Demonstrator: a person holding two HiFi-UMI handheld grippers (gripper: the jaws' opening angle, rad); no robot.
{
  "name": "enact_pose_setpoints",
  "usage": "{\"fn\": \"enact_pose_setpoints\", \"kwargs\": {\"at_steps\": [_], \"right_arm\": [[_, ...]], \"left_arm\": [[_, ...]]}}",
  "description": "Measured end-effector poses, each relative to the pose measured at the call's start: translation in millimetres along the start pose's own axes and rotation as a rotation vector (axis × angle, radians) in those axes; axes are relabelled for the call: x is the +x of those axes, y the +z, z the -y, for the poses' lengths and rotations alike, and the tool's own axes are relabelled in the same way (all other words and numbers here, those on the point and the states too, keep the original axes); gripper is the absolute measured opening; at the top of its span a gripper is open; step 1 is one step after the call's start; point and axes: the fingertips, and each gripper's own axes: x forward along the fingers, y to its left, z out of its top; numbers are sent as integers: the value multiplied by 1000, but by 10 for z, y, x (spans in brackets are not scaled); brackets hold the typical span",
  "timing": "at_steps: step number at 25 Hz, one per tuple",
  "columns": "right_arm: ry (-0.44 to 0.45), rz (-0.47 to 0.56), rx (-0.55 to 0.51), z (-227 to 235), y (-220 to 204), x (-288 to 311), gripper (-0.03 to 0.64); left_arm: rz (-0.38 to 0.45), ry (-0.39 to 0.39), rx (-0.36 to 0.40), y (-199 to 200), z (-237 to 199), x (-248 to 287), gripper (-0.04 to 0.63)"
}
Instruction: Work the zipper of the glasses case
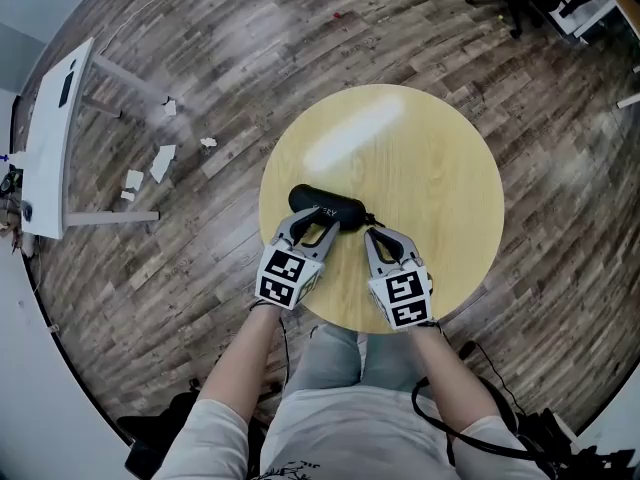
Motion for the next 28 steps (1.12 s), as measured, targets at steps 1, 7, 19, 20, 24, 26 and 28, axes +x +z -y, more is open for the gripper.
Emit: {"fn": "enact_pose_setpoints", "kwargs": {"at_steps": [1,7,19,20,24,26,28], "right_arm": [[-9,-7,-13,62,-8,18,-10],[-14,-65,-179,199,-41,188,52],[68,-188,-306,335,-171,487,52],[74,-192,-316,369,-168,476,52],[78,-198,-422,512,-136,448,52],[118,-209,-494,507,-140,470,52],[175,-229,-581,417,-172,506,52]], "left_arm": [[-9,-3,2,-19,-18,34,130],[-8,-25,7,73,-92,138,130],[-18,-49,49,206,-153,255,130],[-21,-50,52,202,-151,258,130],[-29,-56,56,189,-142,229,130],[-36,-58,61,160,-134,207,130],[-49,-56,65,82,-126,167,130]]}}
